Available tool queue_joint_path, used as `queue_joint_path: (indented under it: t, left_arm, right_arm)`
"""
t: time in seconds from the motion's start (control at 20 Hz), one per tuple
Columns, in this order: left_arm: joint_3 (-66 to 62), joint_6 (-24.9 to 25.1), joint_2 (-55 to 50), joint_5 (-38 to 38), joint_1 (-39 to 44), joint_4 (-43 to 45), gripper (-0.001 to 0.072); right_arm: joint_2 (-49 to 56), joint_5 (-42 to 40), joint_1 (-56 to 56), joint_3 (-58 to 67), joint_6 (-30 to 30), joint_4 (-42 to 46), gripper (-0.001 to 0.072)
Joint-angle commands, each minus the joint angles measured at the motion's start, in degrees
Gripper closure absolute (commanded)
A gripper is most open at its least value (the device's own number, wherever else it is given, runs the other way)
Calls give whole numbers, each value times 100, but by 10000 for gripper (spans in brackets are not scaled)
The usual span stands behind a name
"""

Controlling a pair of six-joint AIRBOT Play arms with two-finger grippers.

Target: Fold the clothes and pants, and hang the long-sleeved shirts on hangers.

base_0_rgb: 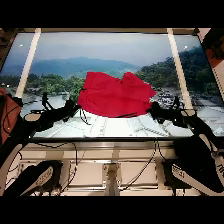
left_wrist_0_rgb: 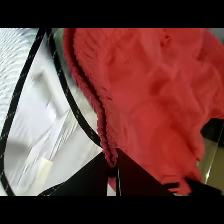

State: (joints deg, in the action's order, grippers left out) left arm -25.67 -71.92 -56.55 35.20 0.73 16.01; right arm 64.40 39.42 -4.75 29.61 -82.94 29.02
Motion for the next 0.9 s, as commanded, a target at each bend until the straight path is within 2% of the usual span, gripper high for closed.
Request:
queue_joint_path:
  t: [0.0,0.3,0.45,0.6,0.75,0.85]
  left_arm:
    - [-590,173,-70,-540,2,0,691]
    - [-3624,695,-1386,-1287,507,-22,689]
    - [-5108,702,-2155,-1357,835,-20,688]
    - [-5845,702,-2444,-1355,916,26,689]
    - [-5899,702,-2376,-887,857,581,689]
    - [-5895,695,-2371,48,769,1178,690]
  right_arm:
    - [-162,-31,4,1108,105,197,709]
    - [1106,-1084,227,4089,162,315,708]
    - [1808,-960,328,5401,160,321,707]
    - [1941,-774,330,6214,160,621,707]
    - [1941,494,330,6909,142,1609,707]
    - [1919,1891,330,7134,9,2406,707]
